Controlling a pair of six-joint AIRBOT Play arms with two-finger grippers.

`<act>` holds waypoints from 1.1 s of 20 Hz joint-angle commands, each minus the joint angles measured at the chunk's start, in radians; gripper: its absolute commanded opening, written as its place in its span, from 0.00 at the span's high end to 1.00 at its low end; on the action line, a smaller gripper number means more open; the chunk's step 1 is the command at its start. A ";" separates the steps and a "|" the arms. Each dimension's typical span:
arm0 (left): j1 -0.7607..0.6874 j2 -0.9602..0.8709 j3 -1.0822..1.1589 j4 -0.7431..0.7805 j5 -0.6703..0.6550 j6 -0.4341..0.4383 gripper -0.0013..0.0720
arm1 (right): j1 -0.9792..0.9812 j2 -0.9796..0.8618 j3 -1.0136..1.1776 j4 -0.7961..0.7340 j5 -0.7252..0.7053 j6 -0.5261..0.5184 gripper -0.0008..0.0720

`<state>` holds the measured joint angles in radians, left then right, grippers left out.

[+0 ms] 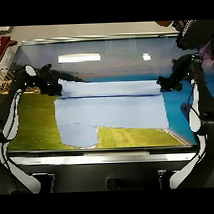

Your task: Fold the clothes and pants, and hang the long-sleeved shirts on hangers.

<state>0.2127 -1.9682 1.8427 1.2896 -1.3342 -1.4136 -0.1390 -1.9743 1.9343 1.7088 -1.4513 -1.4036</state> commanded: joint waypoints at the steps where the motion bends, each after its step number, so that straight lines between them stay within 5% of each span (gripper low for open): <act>1: -0.001 -0.018 0.000 0.005 -0.047 0.001 0.96 | 0.000 -0.045 0.000 -0.012 -0.023 0.003 0.94; 12: -0.019 -0.055 0.000 0.004 -0.051 0.000 0.92 | 0.000 -0.087 0.000 -0.066 -0.122 0.024 0.94; 14: -0.022 -0.056 0.000 0.004 -0.050 -0.004 0.61 | 0.000 -0.087 0.000 -0.064 -0.122 0.025 0.71; 15: -0.023 -0.055 0.000 0.004 -0.050 -0.015 0.52 | 0.000 -0.087 0.000 -0.064 -0.122 0.026 0.67; 16: -0.022 -0.049 0.003 0.005 -0.056 -0.018 0.52 | 0.000 -0.084 0.000 -0.065 -0.129 0.031 0.65; 19: 0.005 0.008 0.030 0.021 -0.063 -0.018 0.52 | -0.001 -0.022 0.001 -0.128 -0.129 0.014 0.17; 21: 0.048 0.073 0.029 0.019 -0.074 -0.019 0.52 | -0.001 0.050 0.001 -0.220 -0.117 -0.034 0.16; 22: 0.082 0.105 0.024 -0.006 -0.097 -0.019 0.44 | -0.016 0.085 0.000 -0.240 -0.105 -0.023 0.16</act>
<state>0.2409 -1.9316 1.8648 1.3003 -1.4014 -1.4288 -0.1425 -1.9659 1.9339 1.5623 -1.5753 -1.4006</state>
